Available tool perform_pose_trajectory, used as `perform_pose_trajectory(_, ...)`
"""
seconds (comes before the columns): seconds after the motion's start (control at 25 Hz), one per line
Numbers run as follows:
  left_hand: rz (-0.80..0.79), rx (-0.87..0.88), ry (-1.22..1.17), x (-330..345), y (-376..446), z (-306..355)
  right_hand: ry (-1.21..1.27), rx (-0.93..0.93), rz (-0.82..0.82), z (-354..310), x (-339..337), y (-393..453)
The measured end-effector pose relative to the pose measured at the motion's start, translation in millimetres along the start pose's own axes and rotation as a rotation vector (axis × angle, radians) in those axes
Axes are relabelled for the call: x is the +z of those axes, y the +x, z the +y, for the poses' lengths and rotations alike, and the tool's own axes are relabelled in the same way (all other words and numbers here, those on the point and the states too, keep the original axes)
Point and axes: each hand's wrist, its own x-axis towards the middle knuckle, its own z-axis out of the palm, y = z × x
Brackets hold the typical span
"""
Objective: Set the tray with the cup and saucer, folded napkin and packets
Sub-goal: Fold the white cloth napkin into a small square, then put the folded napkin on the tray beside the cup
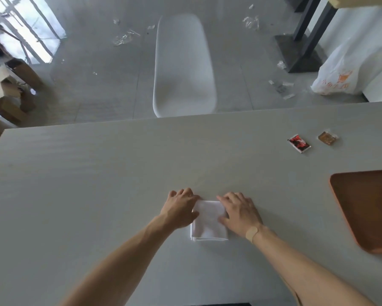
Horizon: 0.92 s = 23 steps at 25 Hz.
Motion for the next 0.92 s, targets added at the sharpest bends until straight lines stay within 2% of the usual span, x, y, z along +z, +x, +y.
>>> perform_pose_trajectory(0.24, -0.070, -0.095, -0.120, -12, 9, 12, 0.220, 0.157, -0.070, -12, -12, 1)
perform_pose_trajectory(0.4, -0.081, -0.129, -0.373, -13, -13, 10, 0.597, 0.298, -0.035, -14, -21, -29)
perform_pose_trajectory(0.64, 0.037, -0.086, -0.895, -17, -83, 35, 1.034, 0.396, 0.266, -36, -30, -128)
perform_pose_trajectory(0.76, -0.033, 0.038, -1.238, -28, -112, 60, 1.219, 0.392, 0.420, -41, -39, -179)
perform_pose_trajectory(0.92, -0.089, 0.157, -1.393, -38, -134, 106, 1.337, 0.405, 0.614, -43, -40, -232)
